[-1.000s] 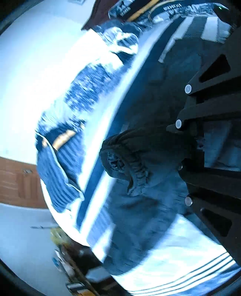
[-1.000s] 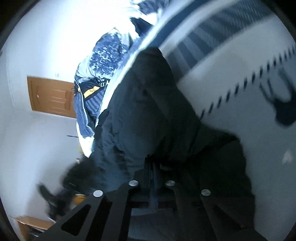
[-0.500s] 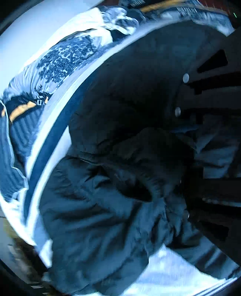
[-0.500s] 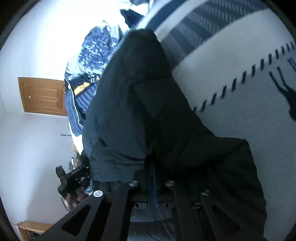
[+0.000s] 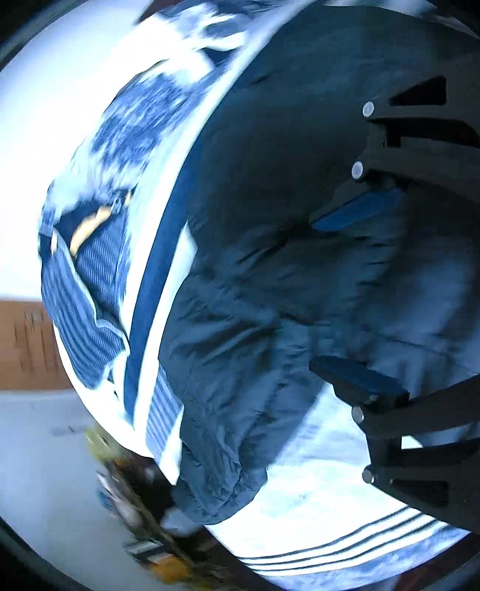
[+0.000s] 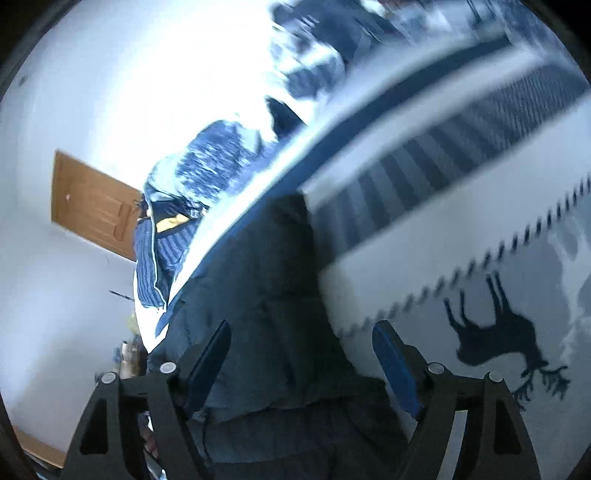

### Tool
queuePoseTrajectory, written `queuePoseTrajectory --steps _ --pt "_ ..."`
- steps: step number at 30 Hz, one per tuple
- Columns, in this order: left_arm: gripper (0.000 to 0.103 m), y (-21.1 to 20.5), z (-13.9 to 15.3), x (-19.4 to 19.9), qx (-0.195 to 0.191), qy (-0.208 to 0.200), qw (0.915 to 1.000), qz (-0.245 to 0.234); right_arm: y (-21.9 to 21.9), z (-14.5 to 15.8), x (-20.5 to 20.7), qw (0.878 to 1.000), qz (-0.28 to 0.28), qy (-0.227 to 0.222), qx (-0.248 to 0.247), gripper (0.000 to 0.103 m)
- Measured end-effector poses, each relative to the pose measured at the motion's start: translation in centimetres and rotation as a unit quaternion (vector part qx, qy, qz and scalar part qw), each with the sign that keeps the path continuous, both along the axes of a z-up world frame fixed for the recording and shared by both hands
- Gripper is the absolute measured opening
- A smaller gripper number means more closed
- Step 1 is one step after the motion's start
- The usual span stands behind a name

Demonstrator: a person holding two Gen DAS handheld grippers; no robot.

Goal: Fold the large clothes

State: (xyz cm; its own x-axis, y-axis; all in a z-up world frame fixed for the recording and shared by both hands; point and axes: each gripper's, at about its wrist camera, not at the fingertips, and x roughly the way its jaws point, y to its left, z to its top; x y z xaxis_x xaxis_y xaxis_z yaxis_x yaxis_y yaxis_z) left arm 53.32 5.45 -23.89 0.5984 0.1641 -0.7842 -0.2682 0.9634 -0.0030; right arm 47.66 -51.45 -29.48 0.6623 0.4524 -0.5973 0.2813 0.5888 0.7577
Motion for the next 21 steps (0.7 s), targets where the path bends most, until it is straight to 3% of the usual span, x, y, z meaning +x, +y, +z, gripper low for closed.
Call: queuePoseTrajectory --steps 2,5,7,8,12,15,18,21 --pt "0.079 -1.5 0.0 -1.9 0.032 -0.003 0.9992 -0.023 0.6 -1.5 0.8 0.999 0.01 0.015 0.038 0.082" --pt "0.081 -2.9 -0.5 -1.7 0.04 0.009 0.9978 -0.052 2.4 -2.0 2.2 0.999 0.04 0.033 0.009 0.08" --pt "0.081 -3.0 -0.8 -1.2 0.042 0.012 0.9976 -0.053 3.7 -2.1 3.3 0.997 0.057 0.046 -0.018 0.067" --pt "0.081 -2.8 -0.8 -1.0 0.048 0.011 0.9975 -0.05 3.6 -2.3 3.3 0.997 0.059 0.052 -0.023 0.049" --pt "0.081 -2.8 -1.3 2.8 0.036 0.022 0.999 -0.017 2.1 -2.4 2.7 0.998 0.025 0.054 -0.01 0.01" --pt "0.081 -3.7 -2.2 4.2 0.048 0.029 0.9983 -0.019 0.6 -1.1 1.9 0.999 -0.009 0.039 -0.029 0.007" --pt "0.082 -4.4 -4.5 5.0 0.094 0.057 0.9936 -0.026 1.1 -3.0 2.7 0.997 -0.003 0.071 -0.017 0.007" --pt "0.082 -3.0 -1.9 3.7 0.103 0.021 0.9945 0.004 2.0 -3.7 3.9 0.997 0.01 0.079 0.0 0.01"
